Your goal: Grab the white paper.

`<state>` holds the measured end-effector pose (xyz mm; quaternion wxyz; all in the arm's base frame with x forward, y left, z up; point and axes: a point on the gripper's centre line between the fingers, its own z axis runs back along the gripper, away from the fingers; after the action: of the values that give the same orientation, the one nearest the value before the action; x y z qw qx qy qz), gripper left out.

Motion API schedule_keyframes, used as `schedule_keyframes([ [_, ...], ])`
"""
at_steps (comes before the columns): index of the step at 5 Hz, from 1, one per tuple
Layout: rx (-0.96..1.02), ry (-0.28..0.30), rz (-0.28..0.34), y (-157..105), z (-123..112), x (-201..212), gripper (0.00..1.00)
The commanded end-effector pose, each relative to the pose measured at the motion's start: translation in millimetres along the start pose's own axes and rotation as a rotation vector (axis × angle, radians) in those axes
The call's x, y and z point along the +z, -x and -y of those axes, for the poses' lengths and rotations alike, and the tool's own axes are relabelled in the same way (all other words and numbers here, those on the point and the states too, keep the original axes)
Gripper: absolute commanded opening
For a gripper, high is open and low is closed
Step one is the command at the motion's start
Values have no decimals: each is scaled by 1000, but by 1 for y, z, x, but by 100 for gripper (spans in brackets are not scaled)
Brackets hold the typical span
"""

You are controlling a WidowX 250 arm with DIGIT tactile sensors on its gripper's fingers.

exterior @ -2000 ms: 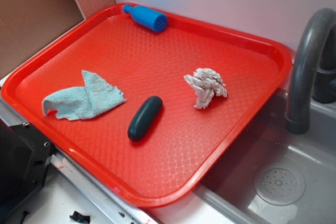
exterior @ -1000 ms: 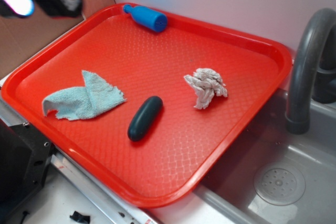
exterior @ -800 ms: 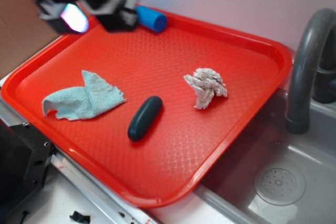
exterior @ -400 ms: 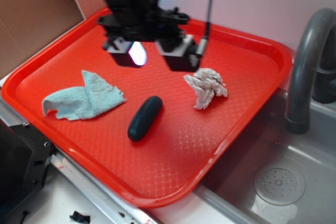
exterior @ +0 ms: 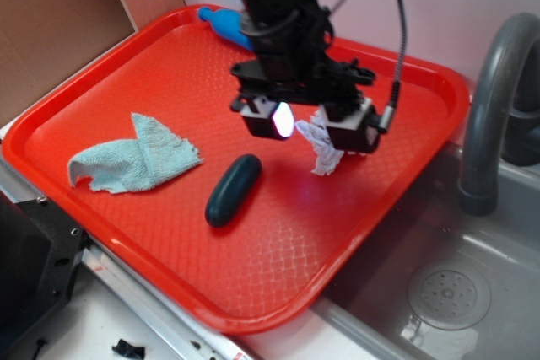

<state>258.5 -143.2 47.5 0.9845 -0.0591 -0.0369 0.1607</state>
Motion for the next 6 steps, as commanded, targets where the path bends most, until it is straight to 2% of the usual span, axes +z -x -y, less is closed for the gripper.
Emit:
schedule_keyframes([
  [1,-1,-44,9,-17,10,-8,100],
  [2,-19,-85,42,-11,17,-11,0],
  [3,-14,-74,19,-9,14,-1,0],
  [4,-71,-45,-33,-10,11,13,0],
  [5,-161,31,-50,-3,0,56,0],
  [6,-242,152,-107,5,-17,90,0],
])
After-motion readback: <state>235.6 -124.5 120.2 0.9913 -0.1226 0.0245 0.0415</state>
